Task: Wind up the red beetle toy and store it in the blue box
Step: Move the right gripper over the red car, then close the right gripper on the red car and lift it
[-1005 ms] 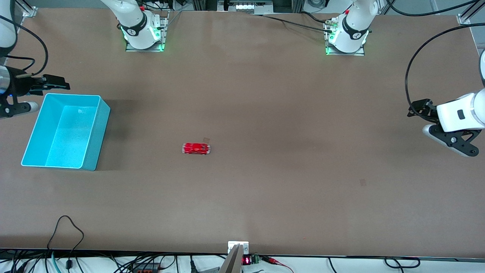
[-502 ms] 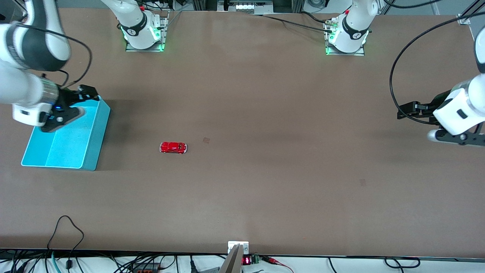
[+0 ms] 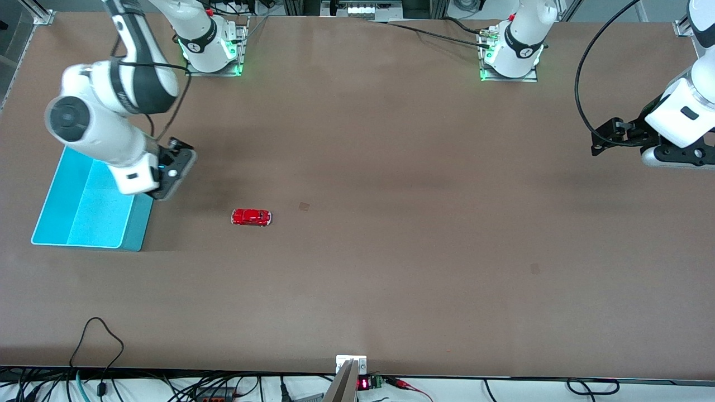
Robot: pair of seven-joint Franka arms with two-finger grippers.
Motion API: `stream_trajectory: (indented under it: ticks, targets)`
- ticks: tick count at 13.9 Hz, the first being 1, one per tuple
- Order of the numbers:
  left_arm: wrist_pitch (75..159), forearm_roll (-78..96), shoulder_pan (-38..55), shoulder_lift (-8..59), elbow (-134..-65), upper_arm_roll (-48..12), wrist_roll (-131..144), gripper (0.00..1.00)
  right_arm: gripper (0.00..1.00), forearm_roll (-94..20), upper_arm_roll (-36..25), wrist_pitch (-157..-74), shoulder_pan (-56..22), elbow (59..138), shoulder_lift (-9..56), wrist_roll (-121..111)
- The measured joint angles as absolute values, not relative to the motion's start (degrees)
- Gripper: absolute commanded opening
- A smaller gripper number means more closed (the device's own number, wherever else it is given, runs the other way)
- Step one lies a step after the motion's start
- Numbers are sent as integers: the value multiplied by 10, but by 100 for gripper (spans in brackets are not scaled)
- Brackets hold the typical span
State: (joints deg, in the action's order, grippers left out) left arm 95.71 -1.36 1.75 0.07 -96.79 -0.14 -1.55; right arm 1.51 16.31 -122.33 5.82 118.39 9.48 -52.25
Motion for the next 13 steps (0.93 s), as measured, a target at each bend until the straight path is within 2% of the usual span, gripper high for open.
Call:
stream_trajectory:
  ticks: [5, 13]
  targets:
    - [959, -14, 26, 1, -967, -1, -18, 100, 100, 23, 181, -1315, 38, 1186, 169, -559]
    - [959, -14, 30, 1, -965, -1, -20, 100, 100, 68, 181, -1399, -2, 1185, 246, -564]
